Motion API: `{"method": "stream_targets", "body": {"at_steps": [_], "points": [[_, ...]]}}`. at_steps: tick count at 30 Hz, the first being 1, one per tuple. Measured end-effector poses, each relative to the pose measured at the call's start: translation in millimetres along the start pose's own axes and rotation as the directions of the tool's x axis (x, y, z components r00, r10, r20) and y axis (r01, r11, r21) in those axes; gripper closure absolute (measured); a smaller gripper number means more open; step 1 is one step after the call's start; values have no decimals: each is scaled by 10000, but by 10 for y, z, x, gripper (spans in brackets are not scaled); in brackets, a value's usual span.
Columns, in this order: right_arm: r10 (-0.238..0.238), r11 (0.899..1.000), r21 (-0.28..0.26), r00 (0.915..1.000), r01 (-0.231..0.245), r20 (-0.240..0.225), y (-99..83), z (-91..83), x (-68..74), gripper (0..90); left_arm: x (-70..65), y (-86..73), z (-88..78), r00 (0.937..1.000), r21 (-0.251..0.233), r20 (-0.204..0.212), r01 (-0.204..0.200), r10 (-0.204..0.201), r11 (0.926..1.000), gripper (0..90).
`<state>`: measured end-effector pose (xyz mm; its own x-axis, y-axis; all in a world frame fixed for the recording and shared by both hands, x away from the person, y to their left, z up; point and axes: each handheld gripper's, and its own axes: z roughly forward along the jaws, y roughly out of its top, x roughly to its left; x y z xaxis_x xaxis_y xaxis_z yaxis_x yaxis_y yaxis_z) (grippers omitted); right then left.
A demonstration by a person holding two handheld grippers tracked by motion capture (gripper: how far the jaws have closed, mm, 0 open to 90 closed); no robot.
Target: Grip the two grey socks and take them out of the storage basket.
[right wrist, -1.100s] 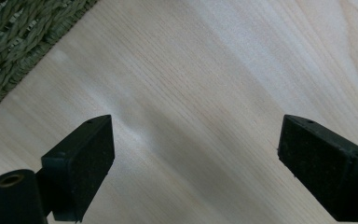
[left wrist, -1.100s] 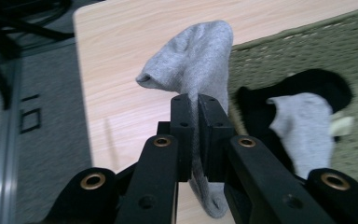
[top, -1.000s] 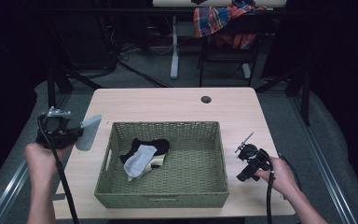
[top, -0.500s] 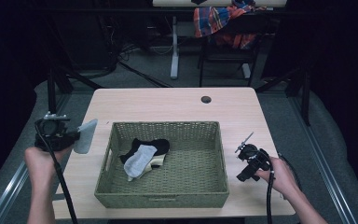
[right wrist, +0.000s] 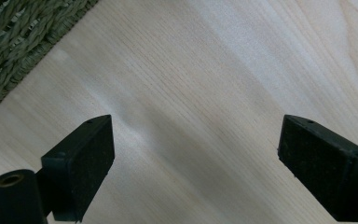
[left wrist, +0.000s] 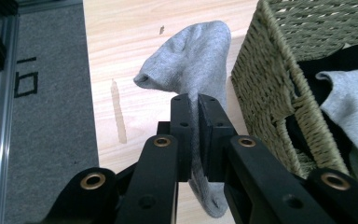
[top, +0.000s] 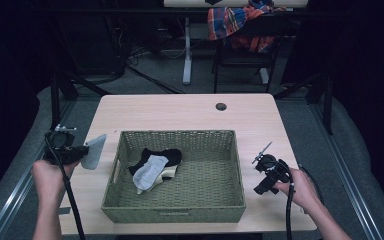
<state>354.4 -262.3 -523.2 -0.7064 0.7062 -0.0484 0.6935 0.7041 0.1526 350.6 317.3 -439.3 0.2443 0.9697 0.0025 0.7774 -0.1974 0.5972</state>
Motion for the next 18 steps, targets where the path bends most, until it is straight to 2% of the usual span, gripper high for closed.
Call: {"method": "stream_targets", "body": {"at_steps": [3, 11, 16, 18], "points": [[-7, 10000, 11, 10000, 8, -2, 1, 1, 0, 104, 16, -25, 55, 10000, 238, 25, 25, -26, 9997, 857], [-4, 10000, -2, 10000, 4, 2, 0, 0, 0, 104, 33, -66, 149, 9999, 446, 68, 97, -100, 9990, 857], [124, 9998, -184, 9999, -125, -29, -6, 7, 13, 104, 35, -99, 225, 9999, 720, 81, 55, -61, 9974, 857], [11, 10000, -76, 10000, -11, 4, -3, -1, 4, 104, 40, -112, 256, 9999, 807, 95, 72, -80, 9967, 857]]}}
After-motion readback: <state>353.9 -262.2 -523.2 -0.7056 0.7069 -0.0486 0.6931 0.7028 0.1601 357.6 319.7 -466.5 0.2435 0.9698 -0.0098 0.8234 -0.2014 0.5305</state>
